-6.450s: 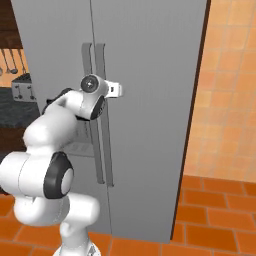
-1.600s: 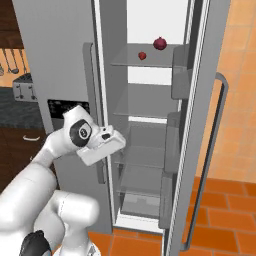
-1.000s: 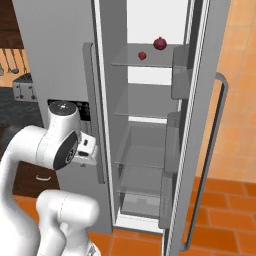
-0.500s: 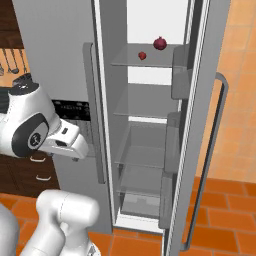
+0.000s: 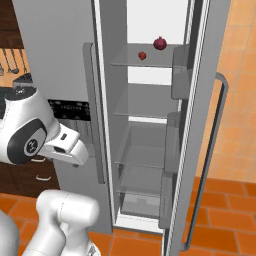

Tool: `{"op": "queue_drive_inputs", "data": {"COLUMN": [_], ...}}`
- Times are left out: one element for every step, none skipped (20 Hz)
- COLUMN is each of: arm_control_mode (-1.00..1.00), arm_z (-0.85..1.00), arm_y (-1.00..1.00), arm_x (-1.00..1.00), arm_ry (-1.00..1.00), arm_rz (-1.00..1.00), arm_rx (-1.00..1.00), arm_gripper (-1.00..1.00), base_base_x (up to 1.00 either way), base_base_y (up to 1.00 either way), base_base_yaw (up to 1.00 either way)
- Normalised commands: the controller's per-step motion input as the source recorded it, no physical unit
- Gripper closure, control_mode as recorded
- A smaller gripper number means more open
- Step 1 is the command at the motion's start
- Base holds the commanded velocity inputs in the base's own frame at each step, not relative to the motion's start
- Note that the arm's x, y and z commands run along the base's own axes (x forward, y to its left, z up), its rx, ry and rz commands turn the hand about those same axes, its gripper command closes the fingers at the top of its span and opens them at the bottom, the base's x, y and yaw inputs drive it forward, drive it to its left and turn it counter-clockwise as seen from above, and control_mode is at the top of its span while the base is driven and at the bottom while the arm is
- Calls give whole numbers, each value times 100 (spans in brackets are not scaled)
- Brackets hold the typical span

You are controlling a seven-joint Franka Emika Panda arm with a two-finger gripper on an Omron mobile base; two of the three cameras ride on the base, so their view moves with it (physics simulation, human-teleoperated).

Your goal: Take the strawberry from the fridge and place it on top of the pancake, located on the dining counter.

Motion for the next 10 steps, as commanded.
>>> {"op": "queue_drive_inputs", "data": {"arm_control_mode": [-100, -100, -100, -100, -100, -100, 100, 100, 100, 100], "arm_z": [0, 0, 0, 0, -1, -7, 0, 0, 0, 0], "arm_y": [0, 0, 0, 0, 0, 0, 0, 0, 0, 0], "arm_x": [0, 0, 0, 0, -7, -14, 0, 0, 0, 0], "arm_ry": [0, 0, 0, -1, -6, -10, 0, 0, 0, 0], "arm_rz": [0, 0, 0, -5, -16, -24, 0, 0, 0, 0], "arm_rx": [0, 0, 0, 0, 0, 0, 0, 0, 0, 0], "arm_gripper": [-100, -100, -100, -100, -100, -100, -100, -100, -100, -100], "base_base_x": [0, 0, 0, 0, 0, 0, -16, -28, -29, -37], "base_base_y": [0, 0, 0, 0, 0, 0, 0, 0, 0, 0], "base_base_yaw": [0, 0, 0, 0, 0, 0, -28, -30, -31, -33]}}
